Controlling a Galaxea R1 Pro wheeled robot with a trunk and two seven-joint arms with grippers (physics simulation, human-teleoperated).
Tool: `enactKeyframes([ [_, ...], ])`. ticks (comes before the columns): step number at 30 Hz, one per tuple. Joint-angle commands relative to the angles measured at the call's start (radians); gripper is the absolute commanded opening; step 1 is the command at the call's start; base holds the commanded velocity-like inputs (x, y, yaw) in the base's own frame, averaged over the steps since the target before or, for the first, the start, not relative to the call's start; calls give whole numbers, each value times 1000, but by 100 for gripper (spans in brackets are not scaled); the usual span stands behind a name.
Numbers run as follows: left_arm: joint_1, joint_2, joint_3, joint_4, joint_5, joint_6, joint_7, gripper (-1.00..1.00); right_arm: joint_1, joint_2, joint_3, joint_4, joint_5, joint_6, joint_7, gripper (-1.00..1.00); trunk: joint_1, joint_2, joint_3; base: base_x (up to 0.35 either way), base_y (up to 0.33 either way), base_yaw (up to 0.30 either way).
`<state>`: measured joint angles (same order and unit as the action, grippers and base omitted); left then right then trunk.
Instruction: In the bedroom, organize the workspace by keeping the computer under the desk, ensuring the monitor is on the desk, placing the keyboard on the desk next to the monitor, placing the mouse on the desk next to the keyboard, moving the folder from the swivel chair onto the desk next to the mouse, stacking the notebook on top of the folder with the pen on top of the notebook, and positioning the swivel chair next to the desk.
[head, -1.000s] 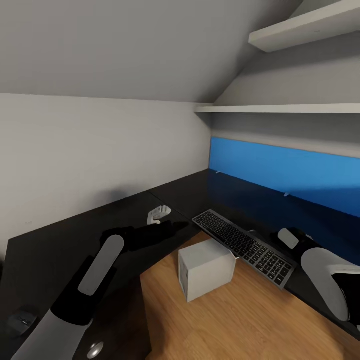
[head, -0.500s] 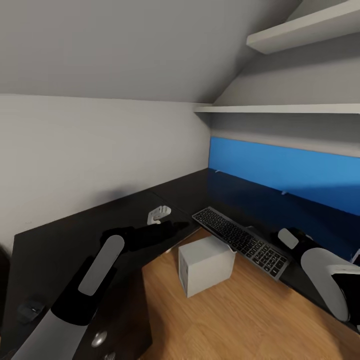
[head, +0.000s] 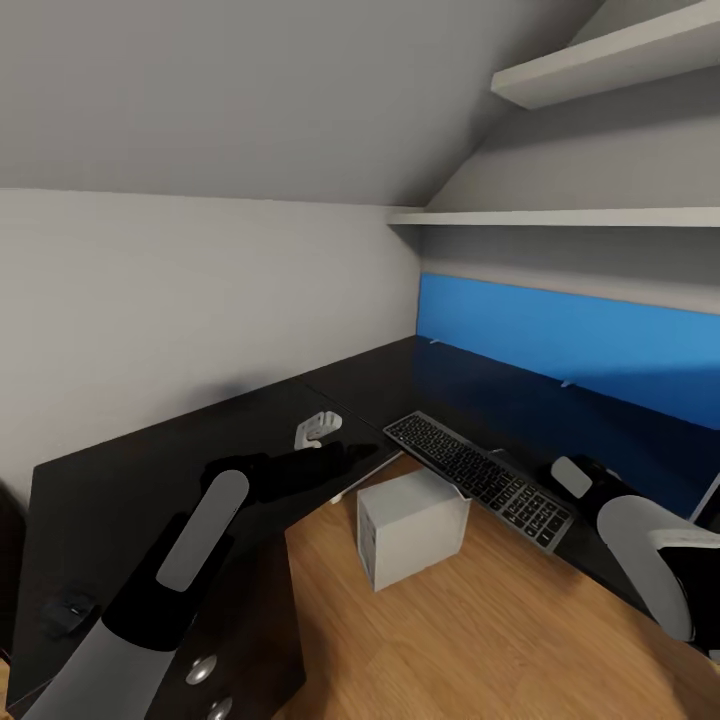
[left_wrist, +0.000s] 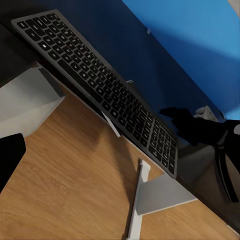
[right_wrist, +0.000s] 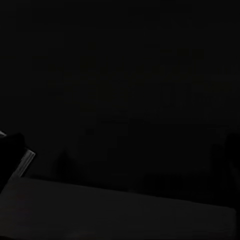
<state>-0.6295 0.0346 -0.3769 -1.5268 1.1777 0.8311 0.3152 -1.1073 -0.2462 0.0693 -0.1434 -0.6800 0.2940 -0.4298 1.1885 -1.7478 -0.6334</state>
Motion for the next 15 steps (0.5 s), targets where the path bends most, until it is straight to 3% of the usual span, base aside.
enactKeyframes([
  [1,-1,1,-1,-1,11,0,10,100,0,1,7,-2,-5,7,-5,100,0,-1,-1,-4,0,0],
  [6,-1,1,-2,-1,10,0,10,100,0,6,7,-2,-2,8,-7,100,0,-1,-1,-1,0,0],
  [9,-1,-16,4,2,2,-5,11,100,4,23,9,-13,-1,6,-24,100,0,-1,-1,0,0,0],
  [15,-1,9,4,-1,0,-3,13,100,1,44,2,-10,-2,10,-49,100,0,-1,-1,0,0,0],
])
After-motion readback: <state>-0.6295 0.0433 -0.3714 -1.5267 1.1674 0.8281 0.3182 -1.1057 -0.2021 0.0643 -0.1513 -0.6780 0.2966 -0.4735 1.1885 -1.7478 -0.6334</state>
